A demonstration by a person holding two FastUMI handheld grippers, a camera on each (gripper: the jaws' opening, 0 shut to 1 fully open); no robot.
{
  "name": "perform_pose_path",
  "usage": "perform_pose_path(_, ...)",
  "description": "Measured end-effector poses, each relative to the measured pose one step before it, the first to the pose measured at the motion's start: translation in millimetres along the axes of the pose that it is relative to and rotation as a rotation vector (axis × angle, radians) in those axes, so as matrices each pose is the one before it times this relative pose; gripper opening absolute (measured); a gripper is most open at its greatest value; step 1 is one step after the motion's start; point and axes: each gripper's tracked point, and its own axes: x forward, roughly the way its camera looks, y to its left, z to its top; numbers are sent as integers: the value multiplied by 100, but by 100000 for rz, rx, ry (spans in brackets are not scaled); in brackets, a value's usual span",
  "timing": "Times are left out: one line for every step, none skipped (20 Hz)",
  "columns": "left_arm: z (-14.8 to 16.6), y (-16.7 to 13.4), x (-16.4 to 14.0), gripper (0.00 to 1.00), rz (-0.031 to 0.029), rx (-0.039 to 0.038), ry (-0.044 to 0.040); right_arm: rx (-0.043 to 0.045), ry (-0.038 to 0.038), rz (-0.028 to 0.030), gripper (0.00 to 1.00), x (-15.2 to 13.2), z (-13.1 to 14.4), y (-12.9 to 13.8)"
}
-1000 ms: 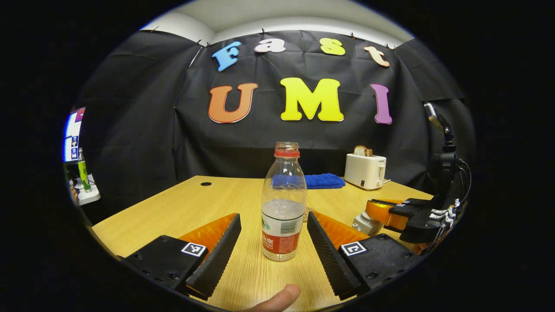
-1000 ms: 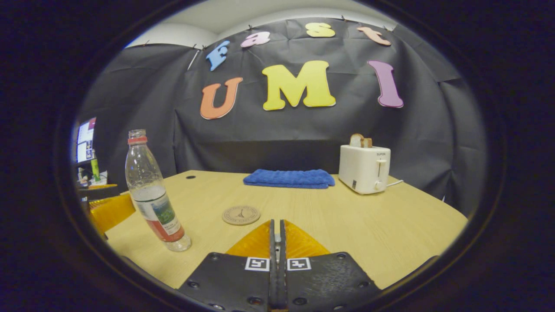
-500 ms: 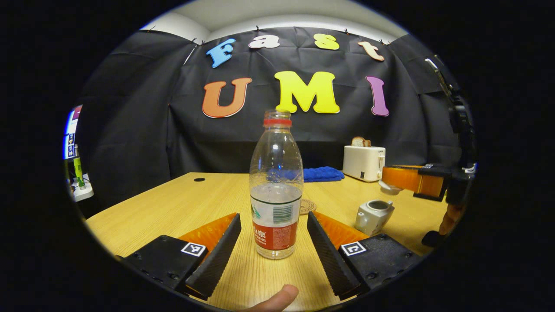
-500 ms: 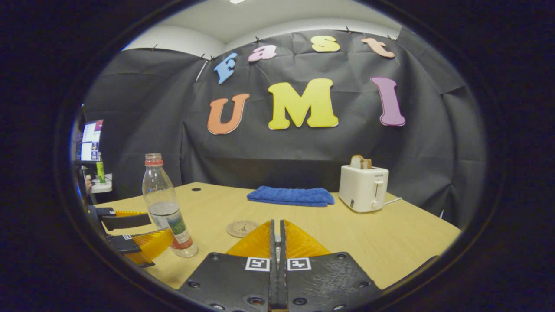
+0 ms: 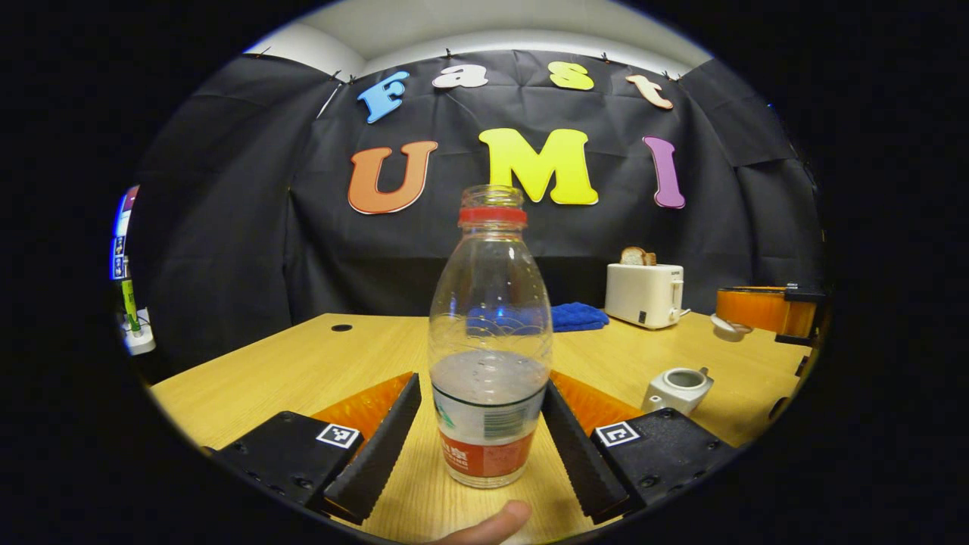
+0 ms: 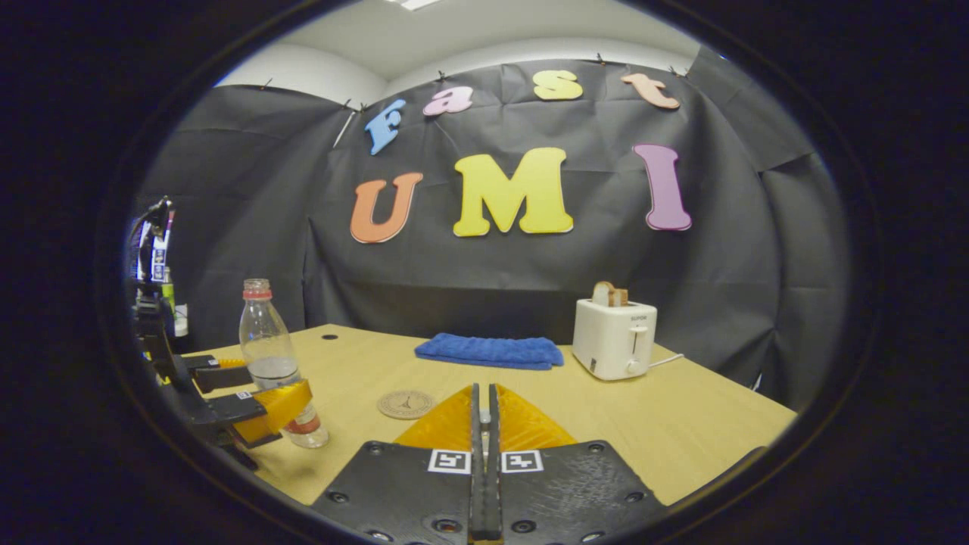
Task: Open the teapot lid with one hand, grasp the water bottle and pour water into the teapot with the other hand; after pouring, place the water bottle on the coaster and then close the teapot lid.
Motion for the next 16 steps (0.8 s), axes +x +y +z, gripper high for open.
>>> perform_pose_path(357, -446, -148, 96, -1806, 451, -304, -776, -307, -504, 0, -99, 17, -323)
perform_pose_path(635, -280, -248, 93, -1005, 1133, -1337, -696, 104, -1153, 0, -123, -49, -601)
perform_pose_path(227, 313, 9, 84, 395, 1913, 406, -528, -152, -398, 0, -308, -86, -420)
perform_pose_path(6, 221, -5, 81, 899, 2643, 989, -188, 106, -219, 0, -192, -77, -370)
perform_pose_path(91, 247, -83, 81, 2065, 2614, 1409, 501, 291, -538, 0, -84, -198, -567)
perform_pose_path(176, 344, -102, 80, 2122, 2433, 1525, 615, 295, 10, 0, -181, -106, -375)
perform_pose_path(130, 413, -134, 79, 2242, 3551, 2029, 402, 547, 123, 0, -121, -213, -318)
perform_pose_path(281, 129, -193, 79, 1565, 4451, 1823, 83, 574, -200, 0, -48, -91, -489)
perform_pose_path(374, 108, -107, 78, 1575, 5536, 1757, 27, 502, -531, 0, -21, -101, -589)
perform_pose_path(244, 2, -124, 78, 1013, 6558, 2068, 134, 468, -804, 0, 14, 60, -643)
perform_pose_path(246, 45, -137, 78, 1063, 6918, 1560, 101, 504, -604, 0, 100, -24, -536)
perform_pose_path(579, 86, -53, 78, 947, 7029, 666, 548, -61, -388, 0, -89, 126, -569)
perform_pose_path(472, 96, -118, 78, 668, 6832, 683, 778, -33, -325, 0, -20, 79, -619)
perform_pose_path(618, -28, -155, 77, 869, 6718, 35, 755, 31, -471, 0, -88, 128, -636)
perform_pose_path(353, -136, -216, 77, 601, 6454, 1046, 589, 16, -548, 0, -75, -16, -734)
perform_pose_path(1, -329, -274, 77, 21, 6277, 1131, 421, -94, -904, 0, -113, 121, -729)
